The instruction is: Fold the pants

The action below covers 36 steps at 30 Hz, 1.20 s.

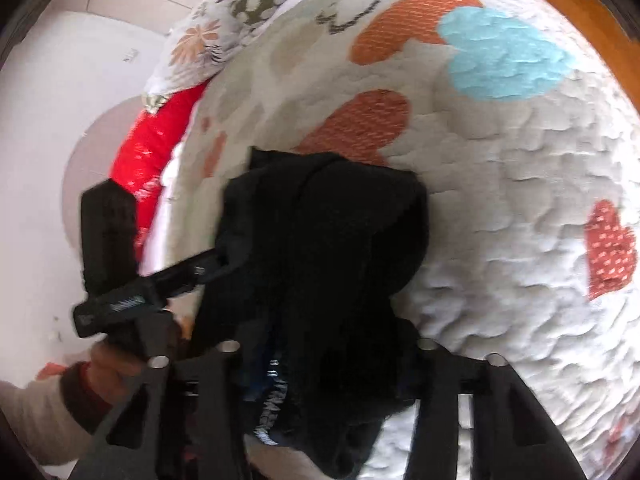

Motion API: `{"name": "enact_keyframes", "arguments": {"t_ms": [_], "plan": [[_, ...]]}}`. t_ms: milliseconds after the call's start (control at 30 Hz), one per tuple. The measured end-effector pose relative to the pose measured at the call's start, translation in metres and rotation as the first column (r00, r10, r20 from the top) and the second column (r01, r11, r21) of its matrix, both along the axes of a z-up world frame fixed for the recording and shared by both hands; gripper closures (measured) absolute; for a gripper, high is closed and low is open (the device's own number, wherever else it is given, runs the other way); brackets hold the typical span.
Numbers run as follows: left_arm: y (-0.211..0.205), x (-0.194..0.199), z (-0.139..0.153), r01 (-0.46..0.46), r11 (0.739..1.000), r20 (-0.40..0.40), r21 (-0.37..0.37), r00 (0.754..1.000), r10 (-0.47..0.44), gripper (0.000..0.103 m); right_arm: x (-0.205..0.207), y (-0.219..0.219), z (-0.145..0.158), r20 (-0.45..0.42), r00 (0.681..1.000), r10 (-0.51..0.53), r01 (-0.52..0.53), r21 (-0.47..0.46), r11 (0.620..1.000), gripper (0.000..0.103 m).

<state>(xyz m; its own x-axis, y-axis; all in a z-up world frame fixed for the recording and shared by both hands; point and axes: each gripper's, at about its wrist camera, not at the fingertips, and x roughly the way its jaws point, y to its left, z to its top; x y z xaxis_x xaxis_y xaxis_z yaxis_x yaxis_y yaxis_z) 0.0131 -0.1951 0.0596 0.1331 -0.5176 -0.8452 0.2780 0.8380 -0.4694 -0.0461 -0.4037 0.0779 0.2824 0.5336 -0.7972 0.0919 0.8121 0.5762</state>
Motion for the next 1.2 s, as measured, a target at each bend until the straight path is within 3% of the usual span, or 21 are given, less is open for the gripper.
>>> {"name": "enact_keyframes", "arguments": {"t_ms": [33, 67, 133, 233, 433, 600, 700, 800, 833, 1000, 1200], "plan": [[0.0, -0.002, 0.003, 0.009, 1.0, 0.003, -0.017, 1.0, -0.009, 0.038, 0.0, 0.004, 0.003, 0.007, 1.0, 0.012, -0.012, -0.001, 1.0, 0.063], [0.001, -0.003, 0.008, 0.018, 1.0, 0.013, -0.008, 1.0, -0.018, 0.041, 0.002, 0.009, 0.008, 0.012, 1.0, 0.019, -0.019, 0.0, 1.0, 0.063], [0.005, -0.003, 0.014, 0.022, 1.0, 0.01, -0.019, 1.0, -0.022, 0.06, 0.006, 0.015, 0.019, 0.031, 0.999, 0.017, -0.018, 0.018, 1.0, 0.063], [0.022, 0.001, 0.029, -0.002, 0.999, 0.003, -0.049, 1.0, 0.002, 0.068, 0.017, 0.025, 0.029, 0.045, 0.999, 0.017, -0.019, 0.05, 0.999, 0.063], [0.065, 0.023, 0.06, -0.045, 0.999, 0.05, -0.022, 0.998, 0.046, 0.068, 0.062, 0.057, 0.037, 0.09, 0.996, 0.023, -0.035, 0.128, 0.991, 0.063], [0.093, 0.058, 0.066, -0.084, 0.996, 0.1, 0.022, 0.992, 0.081, 0.068, 0.101, 0.082, 0.022, 0.111, 0.994, 0.01, -0.023, 0.119, 0.993, 0.063], [0.098, 0.084, 0.049, -0.094, 0.993, 0.111, 0.078, 0.99, 0.085, 0.068, 0.125, 0.087, -0.002, 0.076, 0.997, -0.031, 0.031, 0.001, 1.0, 0.063], [0.106, 0.103, 0.024, -0.13, 0.978, 0.081, 0.165, 0.99, 0.118, 0.064, 0.137, 0.089, -0.016, 0.0, 1.0, -0.018, 0.018, -0.259, 0.966, 0.048], [0.109, 0.103, 0.02, -0.144, 0.971, 0.072, 0.188, 0.988, 0.133, 0.054, 0.136, 0.089, -0.012, 0.004, 1.0, -0.019, 0.02, -0.265, 0.964, 0.048], [0.12, 0.084, 0.032, -0.182, 0.967, 0.098, 0.18, 0.981, 0.167, 0.039, 0.118, 0.094, 0.028, 0.068, 0.997, 0.031, 0.0, -0.409, 0.913, 0.048], [0.1, 0.054, 0.052, -0.163, 0.968, 0.153, 0.189, 0.979, 0.135, 0.032, 0.124, 0.114, 0.045, 0.108, 0.986, 0.127, -0.078, -0.372, 0.925, 0.048]]}}
